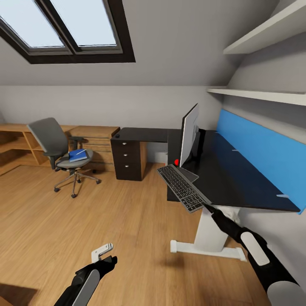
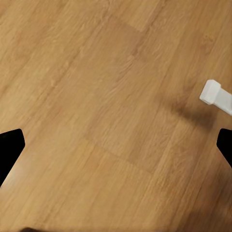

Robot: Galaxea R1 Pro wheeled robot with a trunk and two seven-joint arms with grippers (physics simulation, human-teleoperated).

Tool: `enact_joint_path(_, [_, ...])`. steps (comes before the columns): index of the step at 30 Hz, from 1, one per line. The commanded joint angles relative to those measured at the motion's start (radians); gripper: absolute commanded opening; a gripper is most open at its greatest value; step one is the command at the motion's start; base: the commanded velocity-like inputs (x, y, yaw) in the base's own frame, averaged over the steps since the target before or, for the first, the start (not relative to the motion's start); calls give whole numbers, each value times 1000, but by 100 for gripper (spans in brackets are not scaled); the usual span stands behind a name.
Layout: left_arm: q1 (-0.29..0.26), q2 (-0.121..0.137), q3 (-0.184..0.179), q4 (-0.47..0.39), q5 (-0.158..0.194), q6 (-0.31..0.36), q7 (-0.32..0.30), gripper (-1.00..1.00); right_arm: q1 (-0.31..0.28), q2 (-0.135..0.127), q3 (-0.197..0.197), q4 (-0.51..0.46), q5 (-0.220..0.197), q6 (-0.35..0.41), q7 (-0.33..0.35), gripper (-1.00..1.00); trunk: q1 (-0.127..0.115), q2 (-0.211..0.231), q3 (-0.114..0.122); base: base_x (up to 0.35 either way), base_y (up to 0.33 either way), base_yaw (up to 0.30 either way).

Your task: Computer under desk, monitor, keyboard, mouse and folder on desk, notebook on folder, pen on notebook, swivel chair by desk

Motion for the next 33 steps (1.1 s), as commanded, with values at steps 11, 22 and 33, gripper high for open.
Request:
enact_joint_path(11, [-1,1,-3,-2,10,1,8,100,5,-33,-6,135,-203,30,172,100,0,-1,-1,0,0,0])
enact_joint_path(22, [-1,1,-4,-2,10,1,8,100,5,-35,-5,145,-223,29,180,100,8,-15,-7,0,0,0])
enact_joint_path(33, [-1,1,-4,-1,10,1,8,100,5,-36,-1,141,-219,24,184,100,50,-92,-42,0,0,0])
